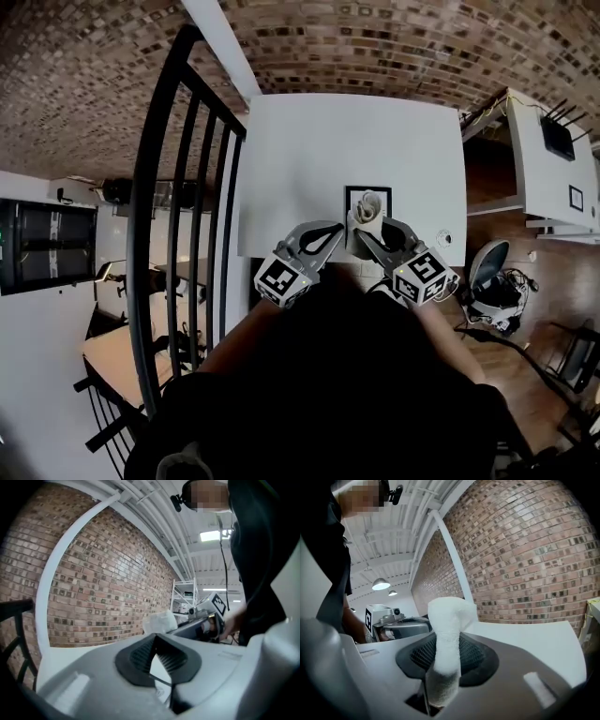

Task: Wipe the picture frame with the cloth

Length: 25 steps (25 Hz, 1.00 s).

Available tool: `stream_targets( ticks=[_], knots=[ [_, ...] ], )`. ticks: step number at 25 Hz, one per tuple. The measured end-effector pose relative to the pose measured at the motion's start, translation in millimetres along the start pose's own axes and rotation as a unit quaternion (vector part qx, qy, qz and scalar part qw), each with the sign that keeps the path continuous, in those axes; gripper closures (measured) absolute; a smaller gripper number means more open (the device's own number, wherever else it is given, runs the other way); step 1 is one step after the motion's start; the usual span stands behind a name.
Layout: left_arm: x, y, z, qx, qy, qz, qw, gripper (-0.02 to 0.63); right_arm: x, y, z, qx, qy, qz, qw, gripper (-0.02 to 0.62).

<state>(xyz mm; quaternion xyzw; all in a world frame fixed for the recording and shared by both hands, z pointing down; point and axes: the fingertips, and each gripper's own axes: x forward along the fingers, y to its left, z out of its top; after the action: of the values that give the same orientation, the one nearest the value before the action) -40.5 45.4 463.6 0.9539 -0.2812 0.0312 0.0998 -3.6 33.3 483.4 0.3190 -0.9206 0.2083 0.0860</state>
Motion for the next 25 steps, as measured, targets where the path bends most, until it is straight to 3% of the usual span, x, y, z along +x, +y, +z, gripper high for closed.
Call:
stream_targets(
  ticks=[4, 8, 16, 25],
  knots=[
    [2, 34, -1, 0.000, 0.006, -0.019, 0.9998, 0.604, 35, -20, -1, 0.014, 0.028, -0.033, 0.999, 0.472],
    [9, 59, -7, -0.003, 0.006, -0.018, 0.9998, 0.604, 67, -54, -29, 0.033, 0.091, -0.062, 0.993, 0.474],
    [31, 69, -22, -0.015, 0.024, 0.000, 0.9996, 0.604, 111, -123, -132, 0.094, 0.248, -0.089, 0.960, 0.474],
    [61, 75, -43, -0.054, 0.037, 0.025, 0.9975, 0.604, 132, -152, -181, 0.113, 0.325, -0.085, 0.935, 0.474]
  ],
)
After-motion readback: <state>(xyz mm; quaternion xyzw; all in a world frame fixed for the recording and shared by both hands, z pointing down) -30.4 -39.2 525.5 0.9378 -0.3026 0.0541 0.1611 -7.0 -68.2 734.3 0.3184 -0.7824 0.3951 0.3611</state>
